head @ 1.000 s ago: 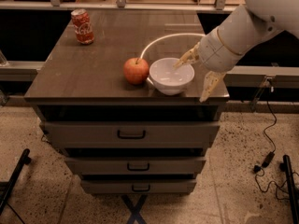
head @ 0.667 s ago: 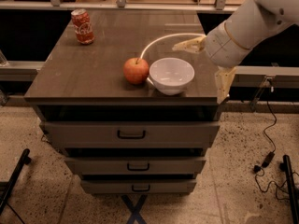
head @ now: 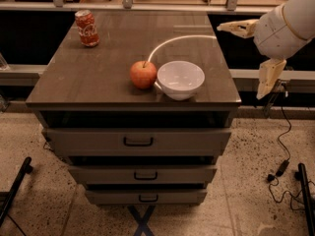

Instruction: Move white bowl near apple

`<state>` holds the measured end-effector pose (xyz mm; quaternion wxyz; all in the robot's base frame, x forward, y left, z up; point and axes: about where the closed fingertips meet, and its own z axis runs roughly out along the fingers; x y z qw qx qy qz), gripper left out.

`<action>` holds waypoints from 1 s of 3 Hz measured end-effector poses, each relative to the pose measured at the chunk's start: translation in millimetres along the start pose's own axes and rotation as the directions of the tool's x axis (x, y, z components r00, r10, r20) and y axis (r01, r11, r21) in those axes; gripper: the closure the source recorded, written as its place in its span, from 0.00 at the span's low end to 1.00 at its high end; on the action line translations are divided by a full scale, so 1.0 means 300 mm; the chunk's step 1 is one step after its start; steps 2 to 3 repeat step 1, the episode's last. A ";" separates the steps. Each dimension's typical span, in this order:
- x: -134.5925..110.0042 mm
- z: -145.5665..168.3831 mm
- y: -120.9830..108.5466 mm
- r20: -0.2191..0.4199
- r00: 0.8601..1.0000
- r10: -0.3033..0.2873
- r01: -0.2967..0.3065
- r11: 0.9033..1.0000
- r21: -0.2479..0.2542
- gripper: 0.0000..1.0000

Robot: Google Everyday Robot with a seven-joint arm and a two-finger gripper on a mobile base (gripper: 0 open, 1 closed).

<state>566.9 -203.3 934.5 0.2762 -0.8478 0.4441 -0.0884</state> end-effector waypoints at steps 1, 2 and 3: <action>0.000 0.000 0.000 0.000 1.000 0.000 0.000 1.000 0.000 0.00; 0.000 0.000 0.000 0.000 1.000 0.000 0.000 1.000 0.000 0.00; 0.000 0.000 0.000 0.000 1.000 0.000 0.000 1.000 0.000 0.00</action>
Offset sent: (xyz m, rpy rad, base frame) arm 0.0000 0.0000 0.0000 0.0000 0.0000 0.0000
